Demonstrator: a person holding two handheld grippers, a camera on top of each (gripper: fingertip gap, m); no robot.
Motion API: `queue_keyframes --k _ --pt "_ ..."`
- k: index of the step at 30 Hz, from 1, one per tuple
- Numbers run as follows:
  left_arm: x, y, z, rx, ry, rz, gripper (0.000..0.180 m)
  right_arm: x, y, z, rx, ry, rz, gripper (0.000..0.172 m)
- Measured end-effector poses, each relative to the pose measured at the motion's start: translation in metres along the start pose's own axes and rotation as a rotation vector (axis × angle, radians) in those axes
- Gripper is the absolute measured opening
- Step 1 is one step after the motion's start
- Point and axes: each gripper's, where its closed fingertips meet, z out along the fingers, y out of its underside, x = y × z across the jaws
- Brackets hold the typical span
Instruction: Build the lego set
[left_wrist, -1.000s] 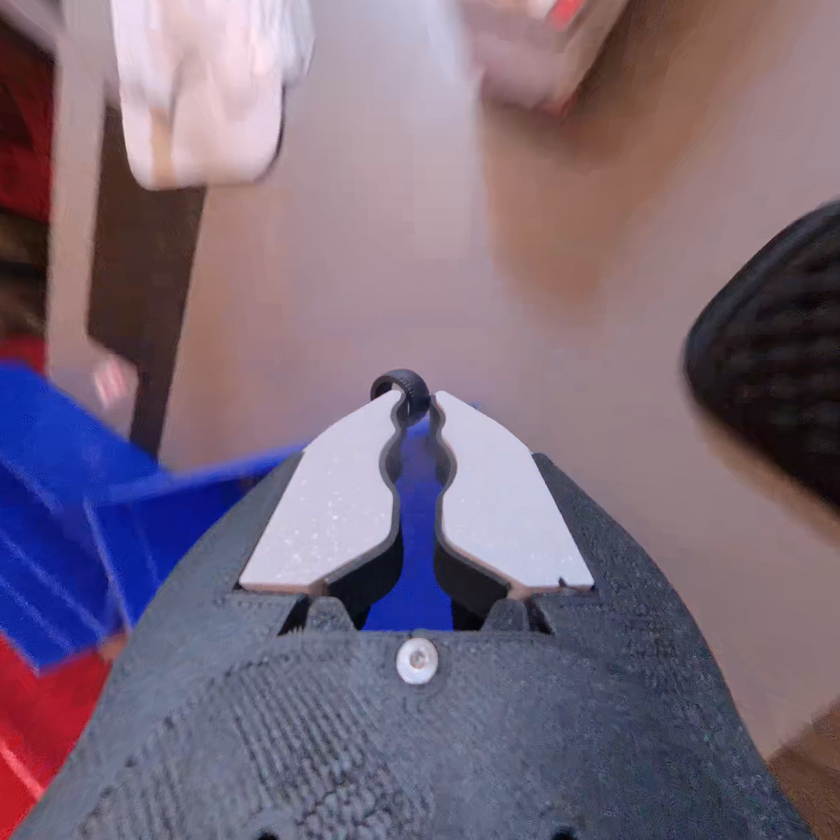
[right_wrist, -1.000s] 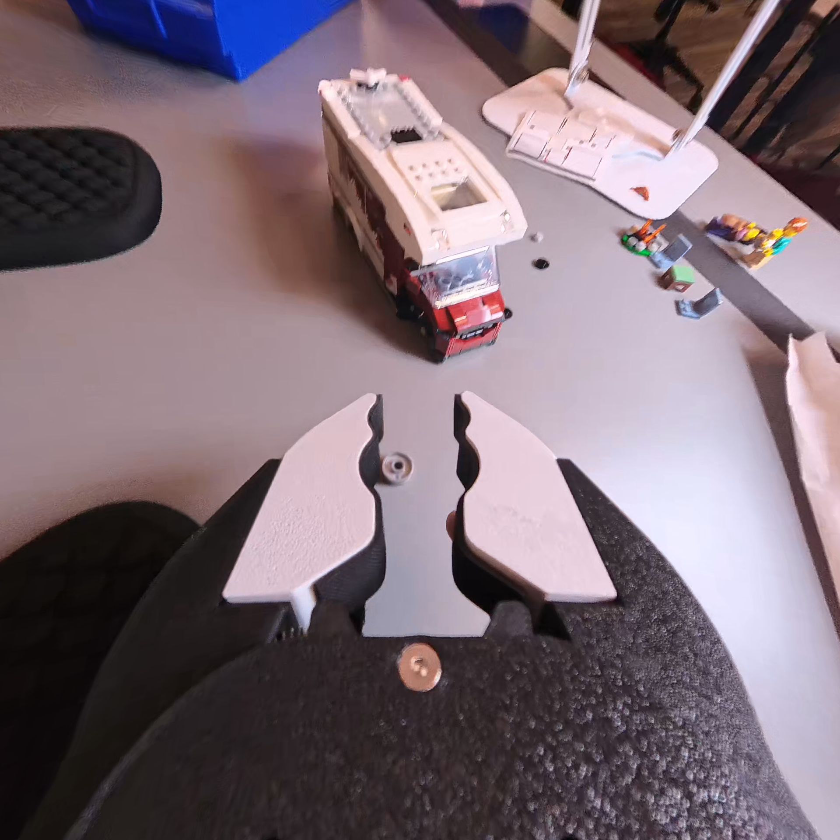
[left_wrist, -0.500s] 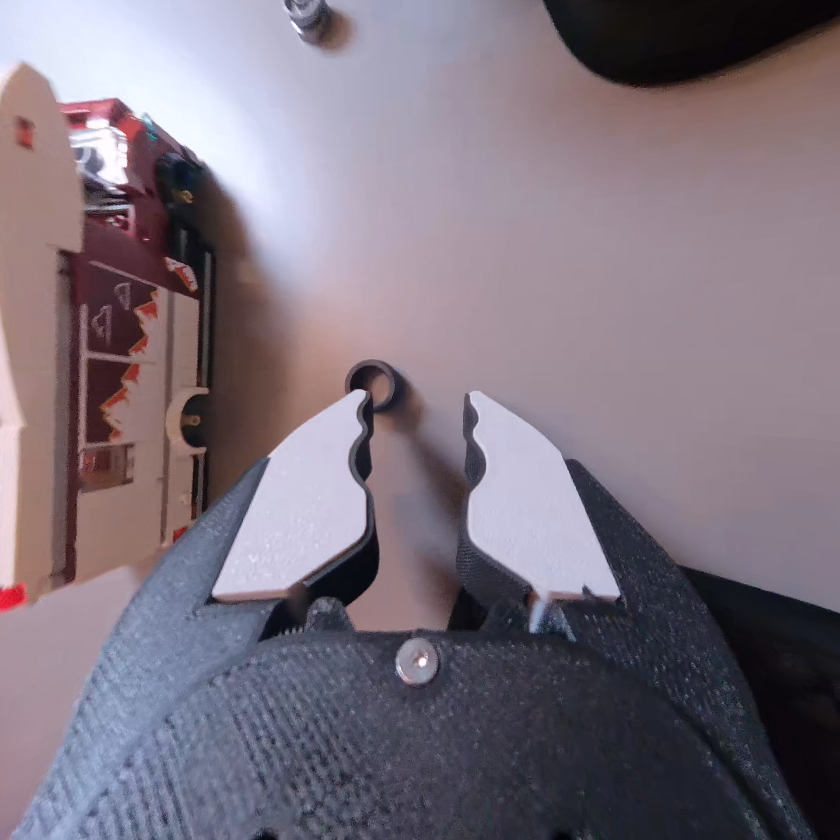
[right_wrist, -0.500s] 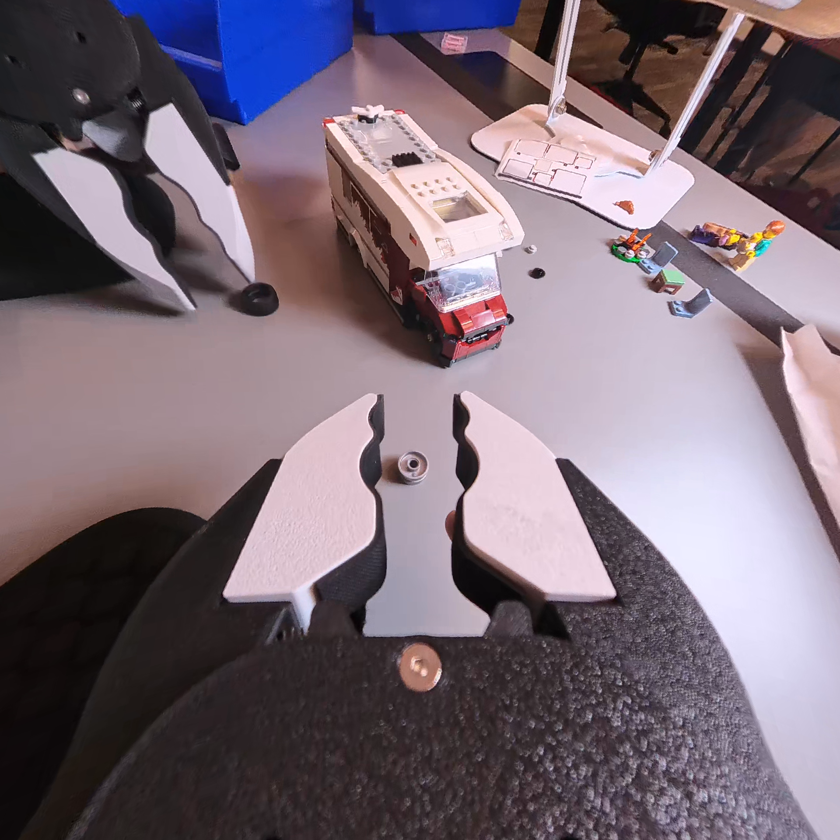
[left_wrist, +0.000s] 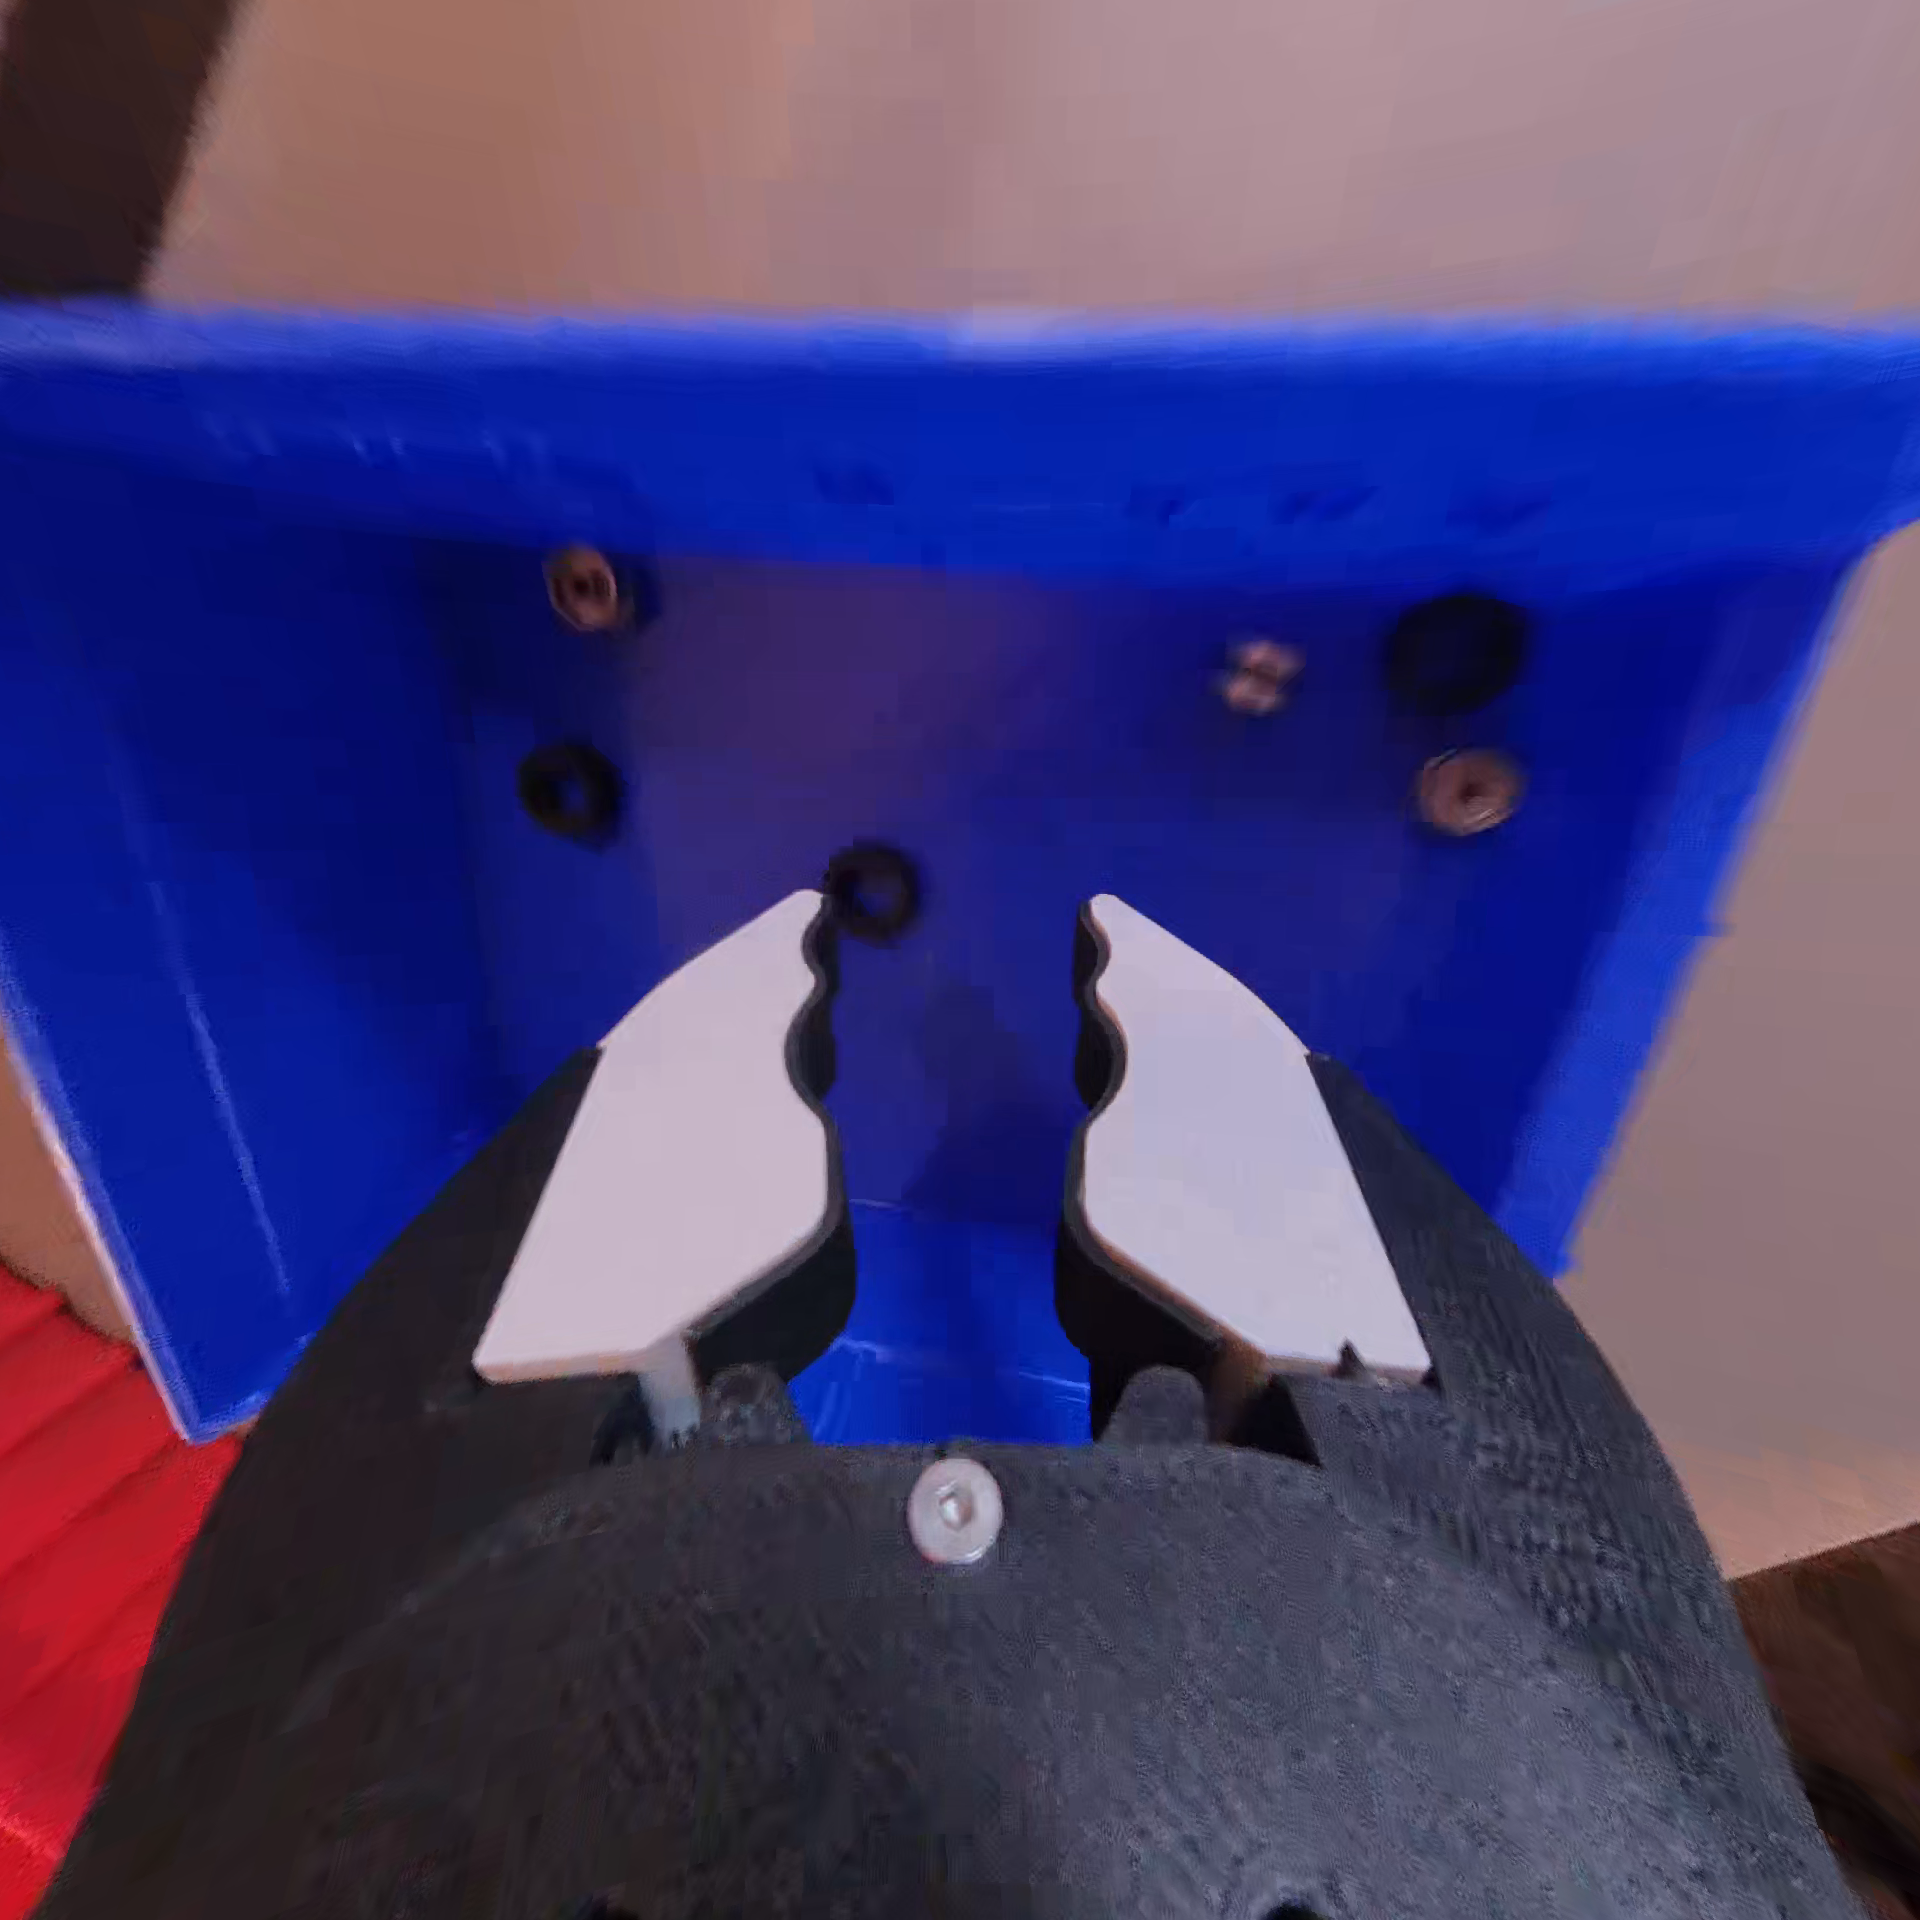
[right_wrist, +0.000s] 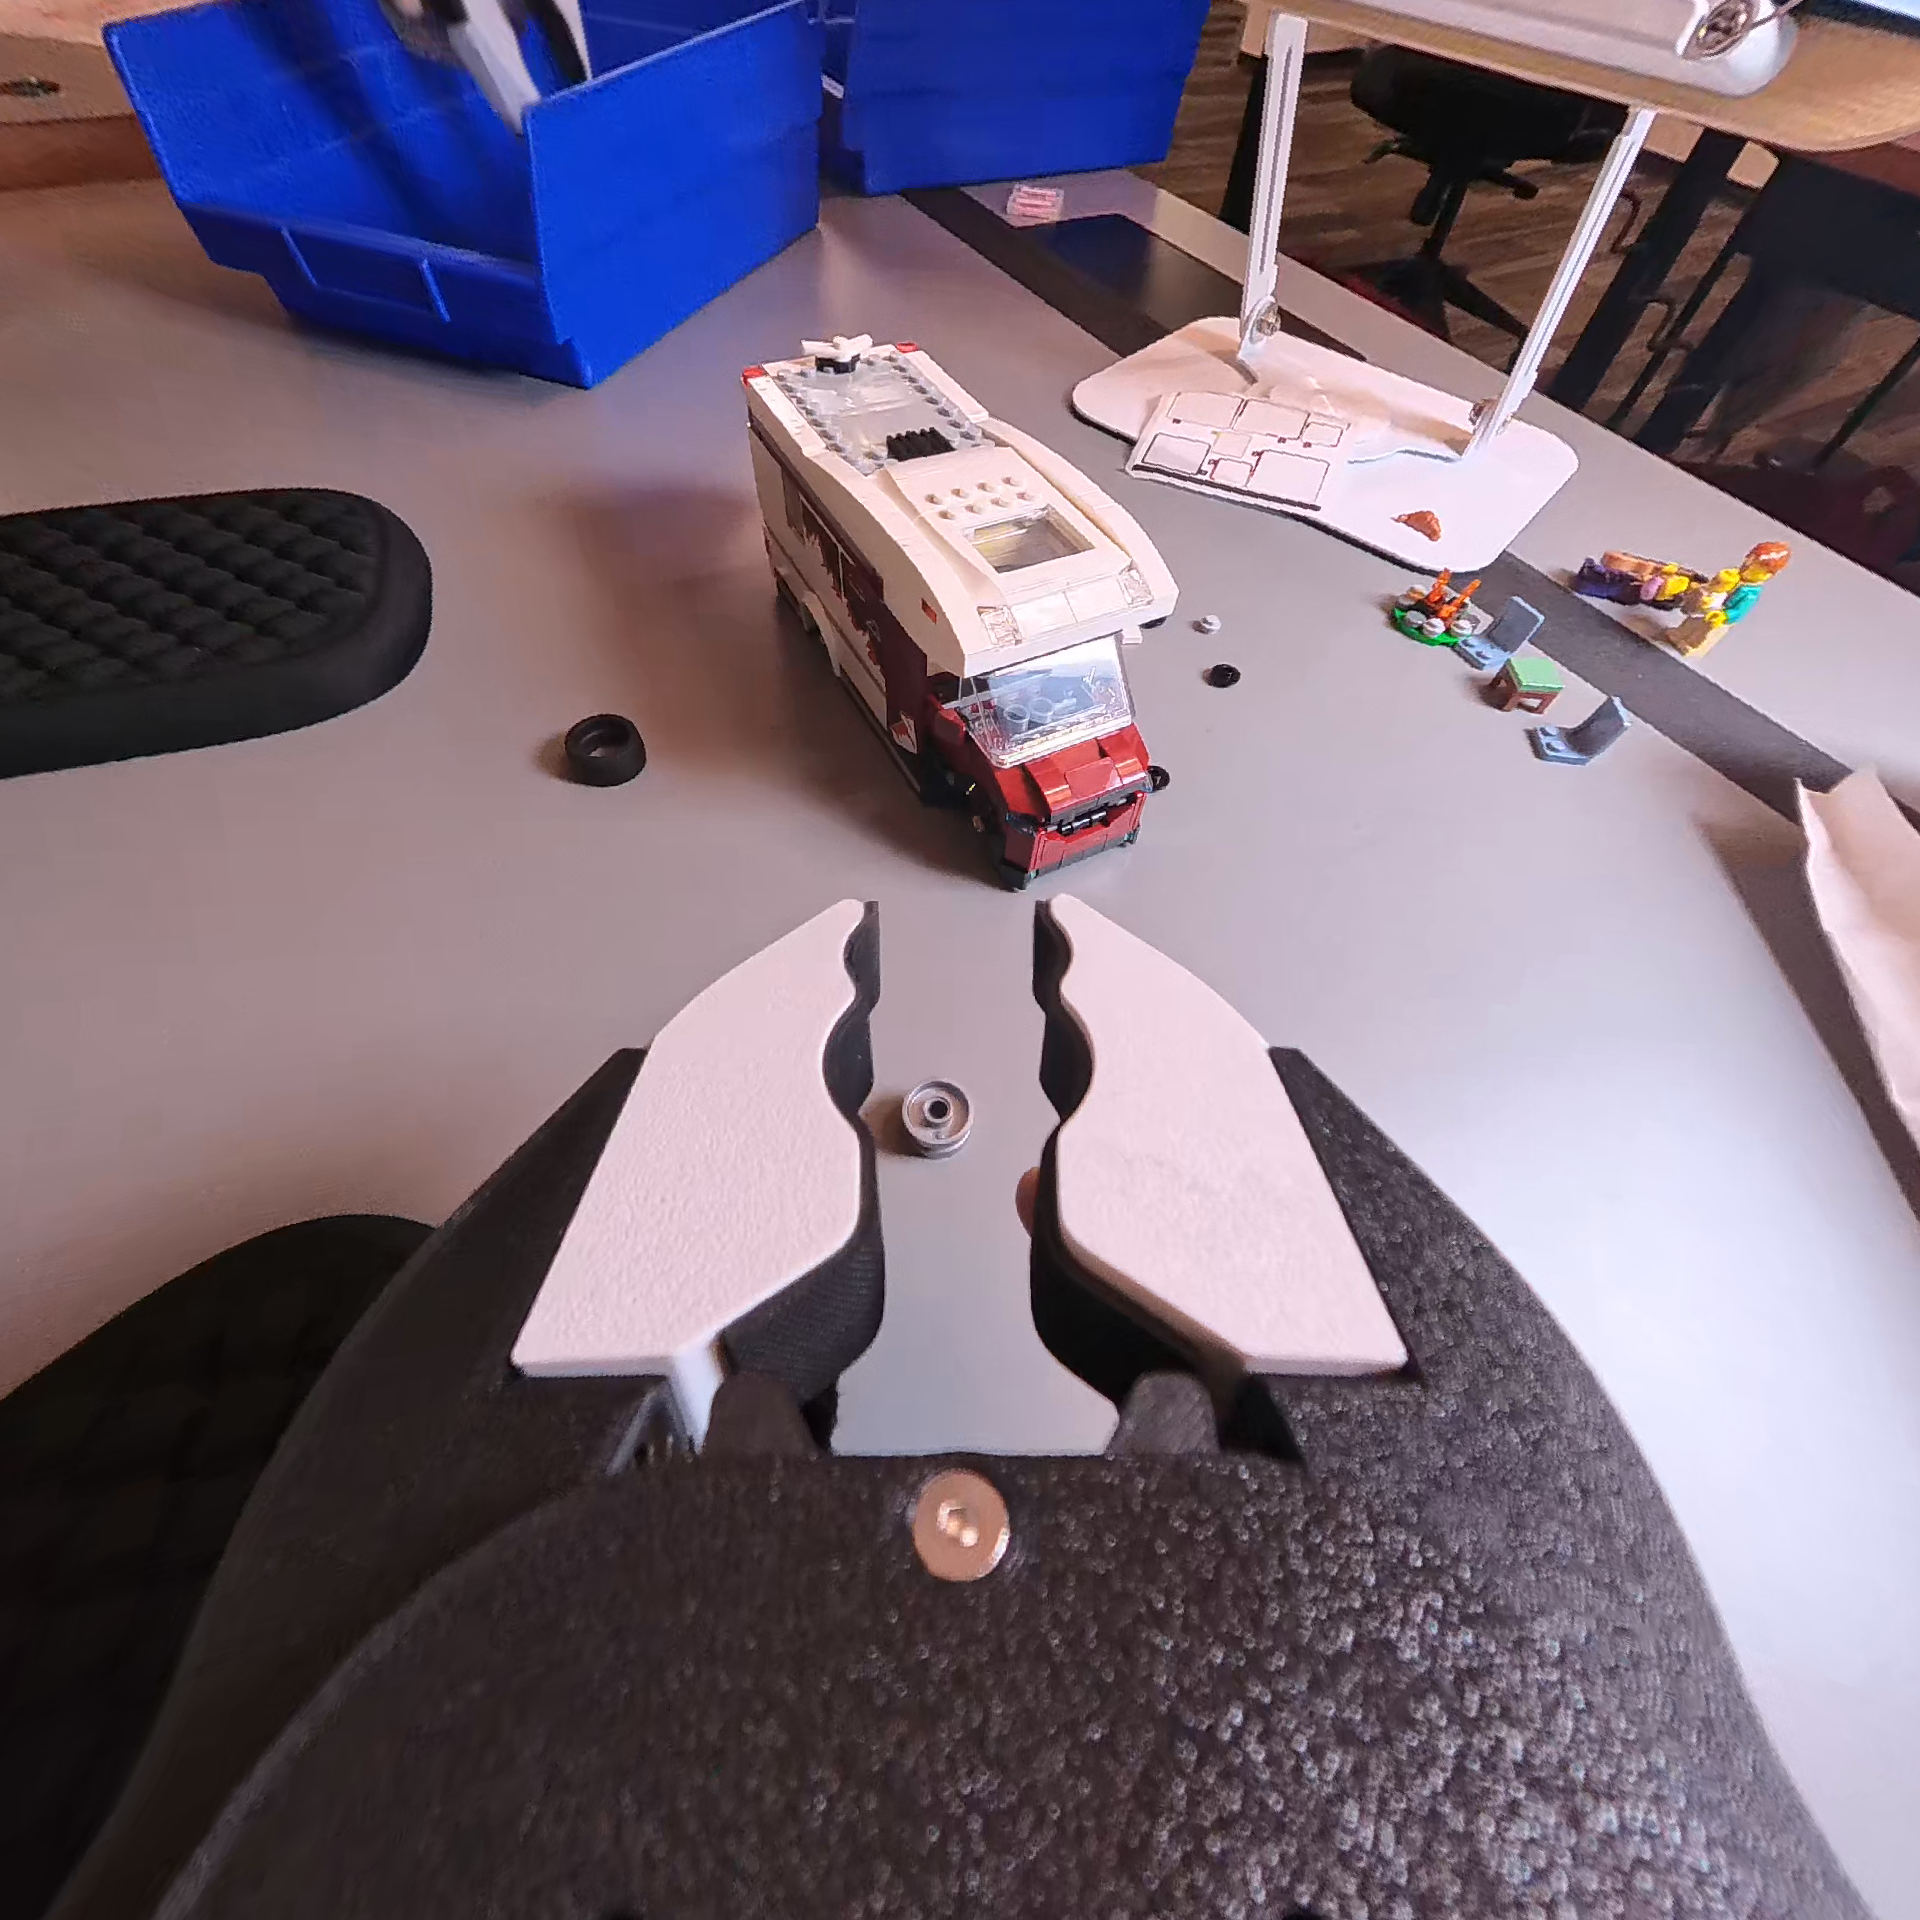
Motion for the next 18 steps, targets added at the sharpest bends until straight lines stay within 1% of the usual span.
queue_keyframes --k 2,4,5,6,7,8,10,12,14,16,17,18 --pt "-0.008 0.016 0.022 -0.082 0.003 0.008 0.048 0.002 0.000 0.000 -0.003 0.009 0.009 0.027" --pt "-0.023 0.026 0.038 -0.129 -0.041 0.017 0.048 0.004 -0.001 0.002 -0.002 0.015 0.019 0.027" --pt "-0.026 0.030 0.045 -0.145 -0.032 -0.001 0.048 0.004 -0.002 0.003 0.001 0.014 0.025 0.027" --pt "-0.025 0.031 0.051 -0.144 -0.005 -0.019 0.044 0.004 -0.004 0.004 0.003 0.013 0.029 0.027" --pt "-0.023 0.030 0.056 -0.129 0.024 -0.026 0.036 0.003 -0.005 0.005 0.004 0.010 0.028 0.027" --pt "-0.020 0.029 0.057 -0.114 0.055 -0.031 0.027 0.002 -0.006 0.007 0.003 0.008 0.025 0.027" --pt "-0.022 0.027 0.050 -0.076 0.055 -0.039 0.025 0.001 -0.007 0.008 -0.004 0.006 0.012 0.027" --pt "-0.013 0.013 0.026 0.002 0.053 -0.040 0.025 0.001 -0.008 0.008 -0.007 0.006 0.002 0.027" --pt "0.024 -0.017 -0.013 0.126 0.063 0.063 0.024 0.002 -0.007 0.007 0.000 0.008 0.006 0.027" --pt "0.081 -0.051 -0.042 0.212 0.074 0.210 0.024 0.005 -0.008 0.008 0.014 0.011 0.021 0.026" --pt "0.115 -0.066 -0.047 0.234 0.096 0.284 0.024 0.006 -0.008 0.008 0.022 0.011 0.029 0.026" --pt "0.147 -0.078 -0.045 0.240 0.105 0.354 0.023 0.006 -0.009 0.008 0.028 0.009 0.034 0.026"
